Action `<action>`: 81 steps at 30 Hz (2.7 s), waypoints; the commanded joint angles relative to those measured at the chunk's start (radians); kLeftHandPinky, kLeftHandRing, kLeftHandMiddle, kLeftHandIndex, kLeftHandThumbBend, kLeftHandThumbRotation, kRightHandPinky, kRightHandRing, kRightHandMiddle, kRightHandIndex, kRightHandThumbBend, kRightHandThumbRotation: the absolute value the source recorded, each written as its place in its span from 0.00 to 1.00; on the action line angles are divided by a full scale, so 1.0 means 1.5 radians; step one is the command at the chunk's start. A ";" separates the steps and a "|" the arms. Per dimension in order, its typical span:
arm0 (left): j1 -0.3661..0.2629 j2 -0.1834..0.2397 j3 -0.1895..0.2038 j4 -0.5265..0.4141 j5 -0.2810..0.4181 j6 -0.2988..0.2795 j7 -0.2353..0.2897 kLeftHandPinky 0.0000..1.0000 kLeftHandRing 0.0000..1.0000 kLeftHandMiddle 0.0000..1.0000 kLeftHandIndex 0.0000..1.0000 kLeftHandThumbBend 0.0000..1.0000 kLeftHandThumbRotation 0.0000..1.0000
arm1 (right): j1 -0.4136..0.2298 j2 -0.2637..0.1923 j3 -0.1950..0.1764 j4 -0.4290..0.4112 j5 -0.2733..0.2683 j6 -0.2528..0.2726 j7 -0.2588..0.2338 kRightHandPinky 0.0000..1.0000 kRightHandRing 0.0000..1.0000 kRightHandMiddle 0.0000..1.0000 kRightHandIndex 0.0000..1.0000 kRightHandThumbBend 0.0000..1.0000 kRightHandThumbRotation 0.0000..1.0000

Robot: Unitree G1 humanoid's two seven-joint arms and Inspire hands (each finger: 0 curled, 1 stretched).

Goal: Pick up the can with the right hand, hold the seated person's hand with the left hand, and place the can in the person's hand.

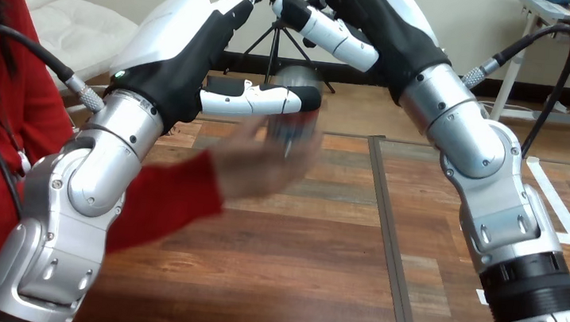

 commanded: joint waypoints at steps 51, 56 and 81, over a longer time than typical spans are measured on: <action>0.175 -0.065 0.092 0.035 -0.306 -0.298 0.094 0.58 0.72 0.74 0.72 0.69 1.00 | 0.291 0.002 -0.088 -0.126 0.159 -0.211 -0.046 0.71 0.81 0.83 0.85 0.99 1.00; 0.212 -0.074 0.099 0.034 -0.366 -0.340 0.073 0.52 0.64 0.67 0.64 0.61 1.00 | 0.343 0.006 -0.093 -0.134 0.187 -0.247 -0.036 0.68 0.78 0.83 0.84 0.99 1.00; 0.380 -0.118 0.105 0.017 -0.491 -0.436 0.028 0.34 0.52 0.58 0.54 0.50 0.85 | 0.585 0.056 -0.111 -0.229 0.287 -0.307 -0.038 0.87 0.90 0.92 0.91 0.97 1.00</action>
